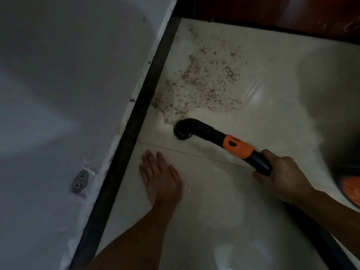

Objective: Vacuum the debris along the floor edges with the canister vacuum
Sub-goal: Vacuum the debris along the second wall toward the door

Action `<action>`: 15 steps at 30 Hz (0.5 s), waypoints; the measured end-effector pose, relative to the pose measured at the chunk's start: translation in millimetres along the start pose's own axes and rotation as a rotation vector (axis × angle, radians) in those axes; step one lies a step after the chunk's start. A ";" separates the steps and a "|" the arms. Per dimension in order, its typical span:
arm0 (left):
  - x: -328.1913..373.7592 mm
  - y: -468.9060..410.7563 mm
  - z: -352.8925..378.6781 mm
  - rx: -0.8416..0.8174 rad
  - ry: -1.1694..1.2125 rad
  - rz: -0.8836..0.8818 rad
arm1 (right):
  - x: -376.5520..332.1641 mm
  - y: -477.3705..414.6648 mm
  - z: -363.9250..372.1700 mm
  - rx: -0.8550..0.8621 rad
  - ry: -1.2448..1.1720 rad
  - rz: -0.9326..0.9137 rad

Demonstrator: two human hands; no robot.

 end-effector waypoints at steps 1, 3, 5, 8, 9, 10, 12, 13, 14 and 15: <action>0.2 0.6 -0.7 0.000 0.001 -0.002 | 1.5 -5.4 -1.5 0.002 -0.001 0.008; 1.7 1.3 -2.9 0.006 0.007 -0.002 | 8.5 -22.4 -11.9 0.076 -0.053 0.070; 2.4 1.9 -5.1 0.012 0.007 -0.004 | 7.4 -39.0 -17.6 0.116 -0.094 0.085; 0.3 3.1 -6.8 -0.003 0.004 -0.012 | -10.7 -50.9 -3.1 -0.001 -0.095 -0.011; 0.7 3.7 -7.5 -0.004 0.004 -0.011 | -14.9 -52.4 2.7 -0.045 -0.082 -0.036; 1.8 4.1 -8.2 -0.006 0.007 -0.009 | -16.8 -55.8 5.2 -0.067 -0.073 -0.041; 3.8 4.1 -8.2 -0.017 0.001 -0.013 | -16.9 -69.8 0.8 -0.039 -0.088 -0.019; 4.3 4.1 -8.2 -0.022 -0.005 -0.014 | -17.5 -77.2 -2.9 -0.007 -0.102 -0.008; 4.6 4.0 -8.1 -0.025 -0.010 -0.014 | -18.9 -82.5 -4.2 0.015 -0.114 -0.007; 4.2 4.1 -8.1 -0.027 -0.015 -0.014 | -22.9 -85.9 -2.0 0.009 -0.121 -0.022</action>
Point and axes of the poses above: each hand's wrist, its own y-axis away from the middle knuckle, its own z-axis out of the palm, x = y × z, the point moved 9 cm from there along -y, towards the middle knuckle, and after that the axes turned 1 degree about x, right-handed, at the moved point
